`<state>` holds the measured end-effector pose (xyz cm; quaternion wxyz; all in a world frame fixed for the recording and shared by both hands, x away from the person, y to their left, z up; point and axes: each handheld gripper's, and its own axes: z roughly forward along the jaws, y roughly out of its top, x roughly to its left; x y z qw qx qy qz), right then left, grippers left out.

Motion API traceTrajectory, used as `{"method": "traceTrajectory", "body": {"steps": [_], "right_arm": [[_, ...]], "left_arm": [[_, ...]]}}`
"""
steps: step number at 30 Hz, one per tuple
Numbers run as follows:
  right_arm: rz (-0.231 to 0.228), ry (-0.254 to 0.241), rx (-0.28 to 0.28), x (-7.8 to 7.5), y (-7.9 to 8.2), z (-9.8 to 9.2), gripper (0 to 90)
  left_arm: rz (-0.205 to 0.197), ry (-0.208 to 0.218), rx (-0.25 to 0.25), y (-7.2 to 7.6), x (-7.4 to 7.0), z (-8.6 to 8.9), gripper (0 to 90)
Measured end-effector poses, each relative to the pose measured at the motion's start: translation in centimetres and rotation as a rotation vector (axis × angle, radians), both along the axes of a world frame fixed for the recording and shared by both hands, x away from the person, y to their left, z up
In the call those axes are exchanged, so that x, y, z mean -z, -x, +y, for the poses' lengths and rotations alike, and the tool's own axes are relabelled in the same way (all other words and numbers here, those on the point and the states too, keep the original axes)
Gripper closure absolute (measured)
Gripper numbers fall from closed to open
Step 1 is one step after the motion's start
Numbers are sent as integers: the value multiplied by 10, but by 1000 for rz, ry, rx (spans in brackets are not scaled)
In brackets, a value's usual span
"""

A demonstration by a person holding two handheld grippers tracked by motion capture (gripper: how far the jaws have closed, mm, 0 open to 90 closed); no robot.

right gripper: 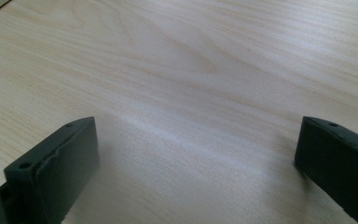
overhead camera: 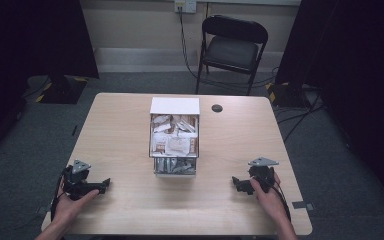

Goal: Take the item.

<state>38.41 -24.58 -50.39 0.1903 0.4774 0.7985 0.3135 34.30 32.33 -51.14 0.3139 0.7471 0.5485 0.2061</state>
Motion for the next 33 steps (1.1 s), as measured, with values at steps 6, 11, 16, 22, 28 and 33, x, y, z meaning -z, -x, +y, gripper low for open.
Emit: {"method": "traceTrajectory", "body": {"steps": [6, 11, 16, 22, 28, 33], "right_arm": [[0, 0, 0, 0, 0, 0, 0], [0, 0, 0, 0, 0, 0, 0], [0, 0, 0, 0, 0, 0, 0], [0, 0, 0, 0, 0, 0, 0], [0, 0, 0, 0, 0, 0, 0], [0, 0, 0, 0, 0, 0, 0]], "left_arm": [[1, -2, -4, -1, 0, 0, 0], [-1, 0, -21, 0, -1, 0, 30], [-7, 36, -29, 1, -6, 4, 175], [25, 94, -11, 0, -10, 5, 241], [14, 102, 34, 0, -16, -2, 256], [13, 137, 79, 1, -23, -9, 300]]}}
